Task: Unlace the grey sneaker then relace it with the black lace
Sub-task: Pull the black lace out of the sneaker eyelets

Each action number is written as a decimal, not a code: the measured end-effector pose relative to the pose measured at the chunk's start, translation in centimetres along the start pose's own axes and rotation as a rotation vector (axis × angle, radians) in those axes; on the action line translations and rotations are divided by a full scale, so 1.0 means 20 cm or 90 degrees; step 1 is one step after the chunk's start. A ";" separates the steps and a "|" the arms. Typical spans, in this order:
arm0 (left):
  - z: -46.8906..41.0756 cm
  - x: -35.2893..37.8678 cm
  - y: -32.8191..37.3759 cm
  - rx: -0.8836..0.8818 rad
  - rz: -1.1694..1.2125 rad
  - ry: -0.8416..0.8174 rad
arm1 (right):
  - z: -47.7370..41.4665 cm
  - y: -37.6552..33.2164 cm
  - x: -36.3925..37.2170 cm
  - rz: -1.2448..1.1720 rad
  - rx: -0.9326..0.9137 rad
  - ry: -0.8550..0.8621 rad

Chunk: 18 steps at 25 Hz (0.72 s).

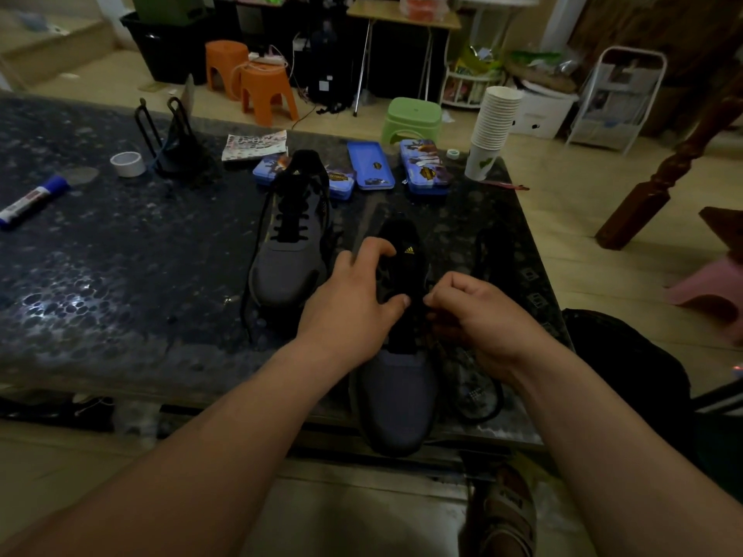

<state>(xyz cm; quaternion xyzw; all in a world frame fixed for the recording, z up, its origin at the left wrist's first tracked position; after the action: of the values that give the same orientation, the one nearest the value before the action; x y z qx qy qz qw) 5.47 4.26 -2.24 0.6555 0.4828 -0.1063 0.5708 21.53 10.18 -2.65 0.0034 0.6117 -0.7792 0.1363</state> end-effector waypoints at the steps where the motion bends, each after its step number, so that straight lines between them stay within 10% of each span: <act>1: 0.00 0.00 0.00 0.006 -0.002 0.000 | 0.00 0.01 0.00 -0.003 0.004 -0.004; 13: -0.06 0.00 0.09 0.199 -0.190 -0.004 | 0.01 -0.02 0.00 0.216 -0.120 0.116; 18: -0.11 -0.01 0.06 -0.031 0.158 -0.109 | 0.01 -0.04 0.00 0.315 -0.170 0.162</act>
<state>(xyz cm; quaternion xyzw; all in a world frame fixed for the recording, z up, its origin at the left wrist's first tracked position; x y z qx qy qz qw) 5.43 6.14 -0.56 0.6845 0.3498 -0.0787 0.6348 21.35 10.23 -1.90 0.2315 0.7013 -0.6288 0.2434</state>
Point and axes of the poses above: each hand's wrist, its own z-axis away from the middle knuckle, its own x-axis out of the palm, y = z × x, the point moved 4 cm from there along -z, towards the middle knuckle, and after that the axes turned 15 degrees about y, right-handed, at the moved point
